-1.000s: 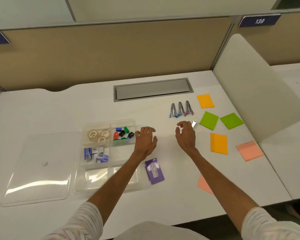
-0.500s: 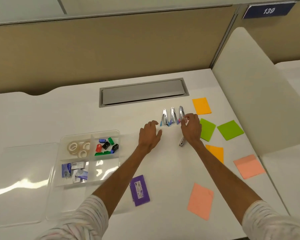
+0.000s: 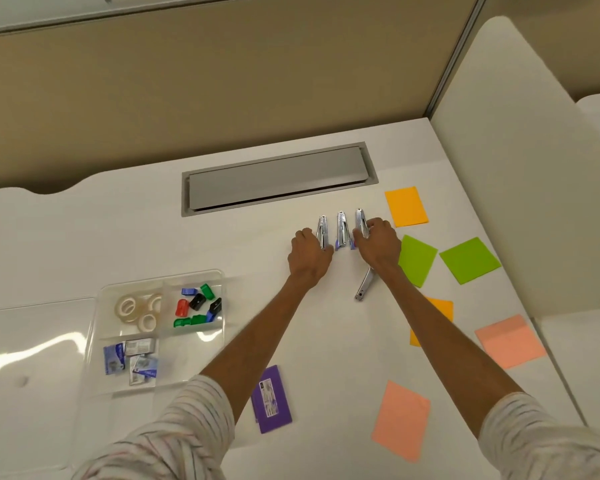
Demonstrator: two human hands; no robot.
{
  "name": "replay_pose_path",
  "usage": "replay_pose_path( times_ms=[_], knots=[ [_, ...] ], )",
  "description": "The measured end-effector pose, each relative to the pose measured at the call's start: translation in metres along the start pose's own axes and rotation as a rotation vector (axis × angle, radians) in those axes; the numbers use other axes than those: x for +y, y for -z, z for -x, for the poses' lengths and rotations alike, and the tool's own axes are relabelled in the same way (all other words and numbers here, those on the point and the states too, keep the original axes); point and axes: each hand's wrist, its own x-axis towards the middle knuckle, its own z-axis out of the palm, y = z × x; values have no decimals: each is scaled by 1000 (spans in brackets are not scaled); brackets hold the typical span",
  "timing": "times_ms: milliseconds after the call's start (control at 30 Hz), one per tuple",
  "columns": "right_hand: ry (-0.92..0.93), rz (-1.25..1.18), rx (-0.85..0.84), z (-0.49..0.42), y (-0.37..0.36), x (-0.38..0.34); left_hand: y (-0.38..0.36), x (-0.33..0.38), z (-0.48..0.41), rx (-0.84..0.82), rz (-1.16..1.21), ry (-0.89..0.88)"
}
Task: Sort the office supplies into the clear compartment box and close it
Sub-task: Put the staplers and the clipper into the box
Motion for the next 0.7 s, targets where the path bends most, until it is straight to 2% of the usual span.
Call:
replay_pose_path(
  times_ms=[133,333,500,700],
  knots=[
    [8,36,41,3,0,0,6,-4,2,8,-79,3],
    [-16,100,-45,11,16,-2,19,-20,15,-26,-266,21],
    [32,63,32,38,27,-11,38,-36,37,-27,-195,47],
    [111,48,48,92,31,-36,72,-52,76,30,-55,24]
  ],
)
